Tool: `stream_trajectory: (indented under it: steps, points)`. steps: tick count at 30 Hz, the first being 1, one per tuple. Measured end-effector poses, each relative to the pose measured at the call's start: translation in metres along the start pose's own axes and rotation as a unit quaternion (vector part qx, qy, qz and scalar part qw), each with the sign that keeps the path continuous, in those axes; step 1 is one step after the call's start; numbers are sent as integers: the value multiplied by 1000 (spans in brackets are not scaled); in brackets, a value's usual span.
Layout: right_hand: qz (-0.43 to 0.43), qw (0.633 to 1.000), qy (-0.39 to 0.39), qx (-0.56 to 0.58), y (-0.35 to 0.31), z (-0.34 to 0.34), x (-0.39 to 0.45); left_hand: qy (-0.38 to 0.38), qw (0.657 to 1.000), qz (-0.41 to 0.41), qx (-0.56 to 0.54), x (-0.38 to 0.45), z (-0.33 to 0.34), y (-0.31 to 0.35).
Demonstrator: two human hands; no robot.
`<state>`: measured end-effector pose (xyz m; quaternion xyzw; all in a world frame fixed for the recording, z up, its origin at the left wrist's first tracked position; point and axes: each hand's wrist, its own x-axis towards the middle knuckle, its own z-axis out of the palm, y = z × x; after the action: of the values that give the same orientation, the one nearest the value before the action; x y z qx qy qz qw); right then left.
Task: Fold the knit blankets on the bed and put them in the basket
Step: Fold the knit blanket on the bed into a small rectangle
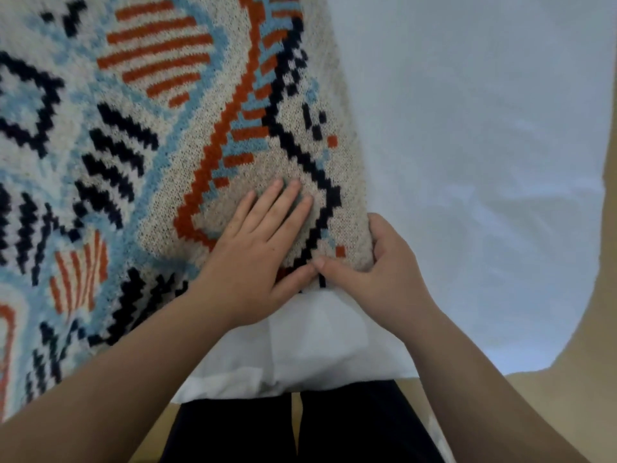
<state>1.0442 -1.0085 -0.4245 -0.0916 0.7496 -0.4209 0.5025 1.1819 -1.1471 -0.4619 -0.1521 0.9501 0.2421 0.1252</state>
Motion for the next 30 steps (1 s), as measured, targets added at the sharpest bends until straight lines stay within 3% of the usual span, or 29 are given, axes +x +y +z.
stream_trajectory:
  steps: [3,7,16,24,30]
  points:
    - [28,999,-3,47,7,-6,-12,7,999,5,-41,-7,3,9]
    - [25,997,68,38,13,-19,-32,-6,999,24,-48,-13,13,30]
    - [68,981,89,-157,47,-78,-71,-36,999,16,-6,-23,67,105]
    - [67,960,65,-266,46,-72,-45,-12,997,-44,66,-18,49,75]
    - [59,990,32,-122,17,-58,-9,-13,996,-57,72,7,36,65]
